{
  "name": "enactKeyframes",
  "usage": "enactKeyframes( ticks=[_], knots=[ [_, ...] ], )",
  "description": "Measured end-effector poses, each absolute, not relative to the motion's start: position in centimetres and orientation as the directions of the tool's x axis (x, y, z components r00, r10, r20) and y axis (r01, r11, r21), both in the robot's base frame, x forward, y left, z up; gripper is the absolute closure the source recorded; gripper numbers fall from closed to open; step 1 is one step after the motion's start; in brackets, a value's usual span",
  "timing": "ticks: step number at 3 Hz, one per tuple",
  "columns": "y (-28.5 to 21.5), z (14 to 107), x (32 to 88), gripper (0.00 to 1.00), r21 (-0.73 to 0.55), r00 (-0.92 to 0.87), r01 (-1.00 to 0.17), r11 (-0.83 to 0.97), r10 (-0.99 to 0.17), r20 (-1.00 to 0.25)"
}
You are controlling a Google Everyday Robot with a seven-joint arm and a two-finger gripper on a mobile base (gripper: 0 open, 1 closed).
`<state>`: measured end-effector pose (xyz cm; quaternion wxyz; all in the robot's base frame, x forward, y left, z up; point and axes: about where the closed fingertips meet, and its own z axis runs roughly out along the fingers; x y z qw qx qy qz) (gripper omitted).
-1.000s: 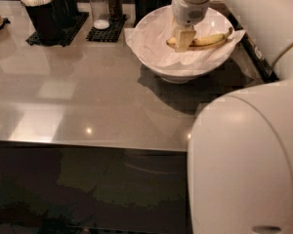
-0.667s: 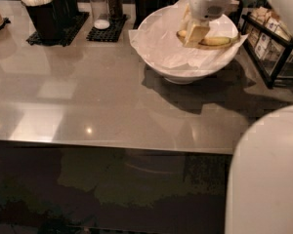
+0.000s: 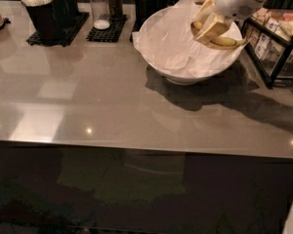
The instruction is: Pick banana from white bowl
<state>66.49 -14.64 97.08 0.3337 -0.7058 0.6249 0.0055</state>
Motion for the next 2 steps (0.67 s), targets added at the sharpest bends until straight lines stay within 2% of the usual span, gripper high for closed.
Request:
enactKeyframes(
  ticks=[2],
  knots=[
    [-15.8,100.7,64.9,1.00,-0.549,0.261,-0.835,0.040,-0.849,-0.459]
  ],
)
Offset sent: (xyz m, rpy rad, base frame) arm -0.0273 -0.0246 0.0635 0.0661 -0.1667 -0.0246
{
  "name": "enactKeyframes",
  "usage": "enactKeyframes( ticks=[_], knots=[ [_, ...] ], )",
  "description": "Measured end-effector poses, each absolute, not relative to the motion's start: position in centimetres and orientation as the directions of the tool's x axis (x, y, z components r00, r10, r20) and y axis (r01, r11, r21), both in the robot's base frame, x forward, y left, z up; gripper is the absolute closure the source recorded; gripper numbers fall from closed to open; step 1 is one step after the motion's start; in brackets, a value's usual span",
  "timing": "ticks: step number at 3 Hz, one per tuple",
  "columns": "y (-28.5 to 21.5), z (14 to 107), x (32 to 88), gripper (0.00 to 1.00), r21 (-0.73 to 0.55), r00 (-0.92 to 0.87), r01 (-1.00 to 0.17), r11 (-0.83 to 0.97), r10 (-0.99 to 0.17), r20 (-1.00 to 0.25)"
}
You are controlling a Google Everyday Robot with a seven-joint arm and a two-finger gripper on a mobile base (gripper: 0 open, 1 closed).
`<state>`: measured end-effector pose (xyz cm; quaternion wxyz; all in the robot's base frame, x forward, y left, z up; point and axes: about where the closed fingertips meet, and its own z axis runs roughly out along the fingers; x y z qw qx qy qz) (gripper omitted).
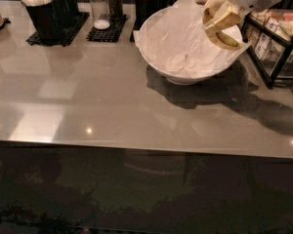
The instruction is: Pick banana from white bowl
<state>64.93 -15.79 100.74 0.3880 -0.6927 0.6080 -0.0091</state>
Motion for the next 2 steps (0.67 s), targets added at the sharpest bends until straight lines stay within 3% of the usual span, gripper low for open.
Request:
enactKeyframes(
  ticks=[2],
  knots=[
    [-16.8,104.8,63.3,1.00,-0.615,0.277,-0.787,0.047,-0.864,-0.420]
  ],
)
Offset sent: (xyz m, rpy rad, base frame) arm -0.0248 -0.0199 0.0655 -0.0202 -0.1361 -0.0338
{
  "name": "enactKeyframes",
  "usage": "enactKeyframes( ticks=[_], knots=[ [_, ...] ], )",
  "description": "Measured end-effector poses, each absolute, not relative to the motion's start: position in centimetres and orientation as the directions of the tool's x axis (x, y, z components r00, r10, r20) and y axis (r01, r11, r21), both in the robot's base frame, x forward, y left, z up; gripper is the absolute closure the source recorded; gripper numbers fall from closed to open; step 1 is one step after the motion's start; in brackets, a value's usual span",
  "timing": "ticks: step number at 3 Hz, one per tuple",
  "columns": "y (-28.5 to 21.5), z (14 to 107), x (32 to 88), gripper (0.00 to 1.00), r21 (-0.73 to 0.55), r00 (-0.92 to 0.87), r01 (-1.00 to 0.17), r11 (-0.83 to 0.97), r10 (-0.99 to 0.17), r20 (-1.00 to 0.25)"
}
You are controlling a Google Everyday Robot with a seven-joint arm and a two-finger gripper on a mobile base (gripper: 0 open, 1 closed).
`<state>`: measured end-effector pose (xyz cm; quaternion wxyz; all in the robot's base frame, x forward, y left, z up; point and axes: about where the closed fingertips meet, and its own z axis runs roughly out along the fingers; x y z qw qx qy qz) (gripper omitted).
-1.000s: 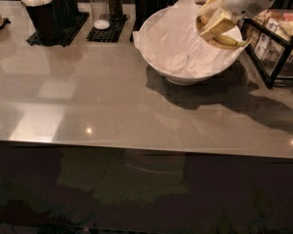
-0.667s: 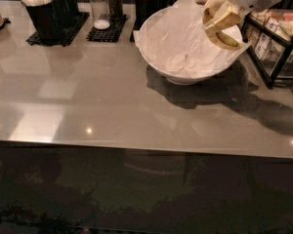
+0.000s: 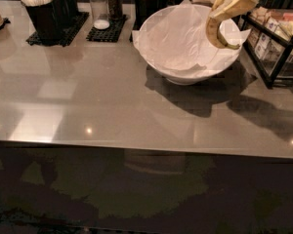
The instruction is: Pick banana from white bowl
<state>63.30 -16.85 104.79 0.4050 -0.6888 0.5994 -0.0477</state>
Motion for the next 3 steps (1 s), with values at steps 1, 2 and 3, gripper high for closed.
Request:
enactKeyframes(
  ticks=[1,2,3],
  knots=[
    [-16.95,104.89,63.12,1.00,-0.643,0.310,-0.762,0.074,-0.830,-0.464],
    [-17.17,104.78,62.26,1.00,-0.672,0.335,-0.724,0.153,-0.774,-0.537],
    [-17.17,104.78,62.26,1.00,-0.672,0.335,-0.724,0.153,-0.774,-0.537]
  ],
)
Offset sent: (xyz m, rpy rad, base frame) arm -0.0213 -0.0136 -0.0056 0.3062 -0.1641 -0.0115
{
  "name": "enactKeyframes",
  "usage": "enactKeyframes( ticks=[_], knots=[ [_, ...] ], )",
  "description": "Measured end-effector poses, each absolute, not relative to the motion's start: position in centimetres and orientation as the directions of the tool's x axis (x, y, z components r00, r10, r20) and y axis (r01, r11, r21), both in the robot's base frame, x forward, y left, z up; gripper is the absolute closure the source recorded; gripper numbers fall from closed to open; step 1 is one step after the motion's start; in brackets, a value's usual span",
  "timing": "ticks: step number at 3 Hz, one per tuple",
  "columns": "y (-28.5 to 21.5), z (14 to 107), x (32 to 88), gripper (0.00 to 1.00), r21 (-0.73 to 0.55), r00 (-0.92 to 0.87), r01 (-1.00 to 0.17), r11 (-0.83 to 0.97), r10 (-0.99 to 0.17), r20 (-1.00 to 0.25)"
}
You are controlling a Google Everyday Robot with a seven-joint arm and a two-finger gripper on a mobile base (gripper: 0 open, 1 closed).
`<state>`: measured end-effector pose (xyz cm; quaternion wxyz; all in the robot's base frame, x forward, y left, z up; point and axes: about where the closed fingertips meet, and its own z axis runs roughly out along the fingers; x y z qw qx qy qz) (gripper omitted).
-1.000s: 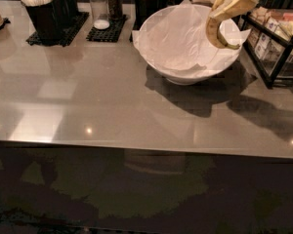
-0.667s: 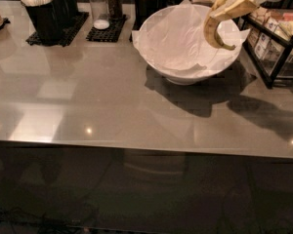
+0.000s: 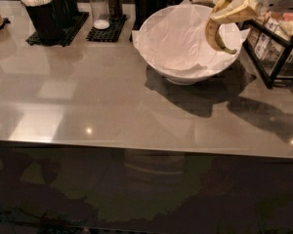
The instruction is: Pick banana from white bowl
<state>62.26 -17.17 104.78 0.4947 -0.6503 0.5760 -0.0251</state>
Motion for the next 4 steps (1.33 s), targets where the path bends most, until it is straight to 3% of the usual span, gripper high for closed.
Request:
enactKeyframes(
  ticks=[4],
  knots=[
    [-15.1,99.8,63.6,1.00,-0.535,0.315,-0.821,0.200,-0.623,-0.716]
  ],
)
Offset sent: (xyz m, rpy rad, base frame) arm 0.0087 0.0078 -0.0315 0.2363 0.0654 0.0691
